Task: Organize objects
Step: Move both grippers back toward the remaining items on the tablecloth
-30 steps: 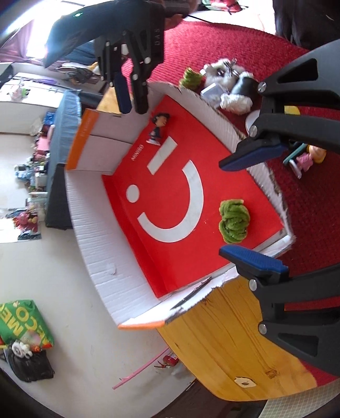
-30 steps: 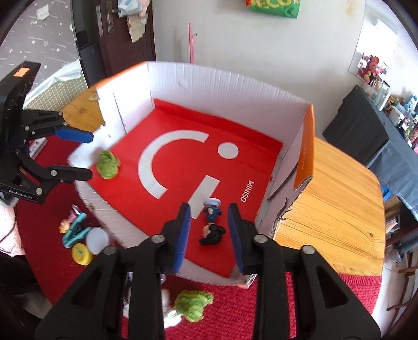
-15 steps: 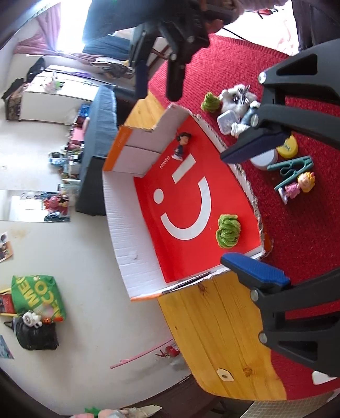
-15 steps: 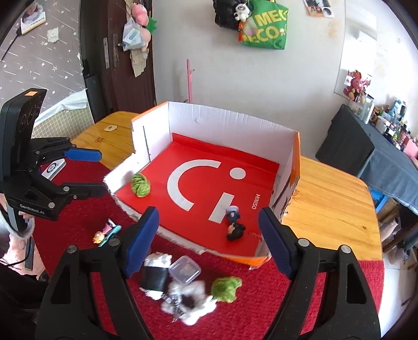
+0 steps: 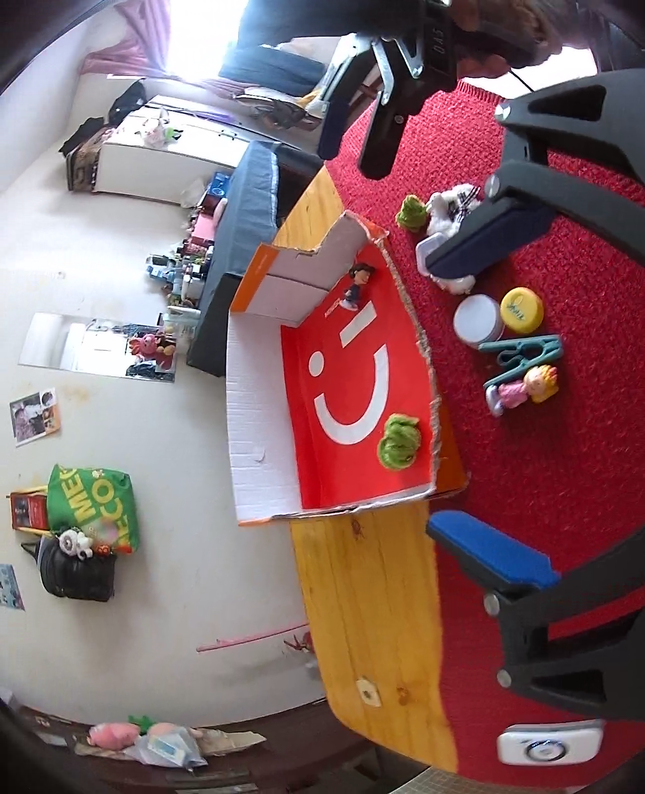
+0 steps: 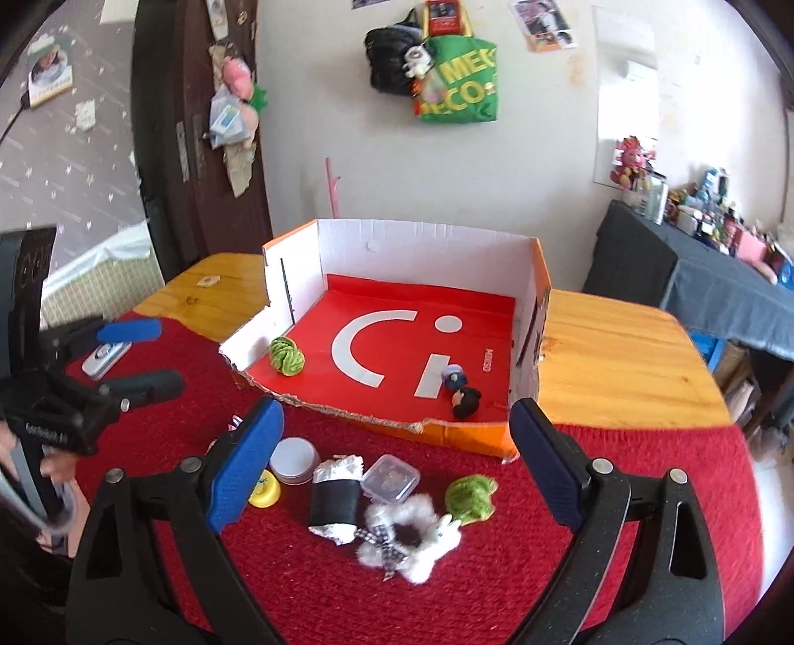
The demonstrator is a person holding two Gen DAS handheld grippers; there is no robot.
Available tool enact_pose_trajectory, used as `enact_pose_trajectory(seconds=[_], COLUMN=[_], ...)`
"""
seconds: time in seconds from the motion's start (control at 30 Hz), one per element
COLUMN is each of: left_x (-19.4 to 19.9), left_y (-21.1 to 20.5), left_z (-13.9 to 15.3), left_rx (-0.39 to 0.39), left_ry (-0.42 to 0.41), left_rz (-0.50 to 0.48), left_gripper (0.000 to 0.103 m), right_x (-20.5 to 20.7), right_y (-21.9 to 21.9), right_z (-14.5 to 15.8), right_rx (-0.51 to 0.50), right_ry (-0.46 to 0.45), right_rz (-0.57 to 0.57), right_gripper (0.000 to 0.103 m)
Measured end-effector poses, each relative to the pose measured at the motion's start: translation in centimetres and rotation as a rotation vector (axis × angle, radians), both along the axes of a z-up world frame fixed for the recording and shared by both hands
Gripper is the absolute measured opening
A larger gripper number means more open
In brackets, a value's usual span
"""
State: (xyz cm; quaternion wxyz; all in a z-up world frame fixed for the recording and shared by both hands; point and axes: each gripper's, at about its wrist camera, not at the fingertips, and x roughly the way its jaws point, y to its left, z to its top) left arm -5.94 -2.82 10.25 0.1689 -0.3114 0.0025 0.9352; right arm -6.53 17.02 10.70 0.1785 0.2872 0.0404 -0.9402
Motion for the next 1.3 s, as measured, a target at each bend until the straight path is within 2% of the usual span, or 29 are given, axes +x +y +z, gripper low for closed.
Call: enact_pose_trajectory(seconds=[0.23,0.5,0.7,0.97,1.3], left_x=[1.1,2.3,2.4,1.9,0.8], left_y=[0.6,1.3,1.5,1.4,-0.3], left_z=[-2.1,-4.2,-6.1,-7.6,-7.3], left_rx=[0.050,0.022,0.040,0.036,0.029], left_ry=[-0.010,0.007,-0.047,-0.100,-0.166], left_rz=[0.043,0.137,0.170,0.176,0.200], left_gripper=[0.099,0.099,0.099,0.099,0.099], right_x=[1.3,2.4,2.5,2.1,1.4], right_y=[0.5,0.1,-0.2,-0.1,0.5], right_z=[-2.2,-5.0,-7.4,-8.4,-8.6], right_rx=[-0.047,-0.001,0.023,0.041,0.064], right_ry=[0.012,0.005,-0.048,-0.088,-0.126], right_rz=[-0.060,-0.110,-0.131,-0.157,-0.170], right_gripper=[0.094,0.094,0.094,0.094,0.094])
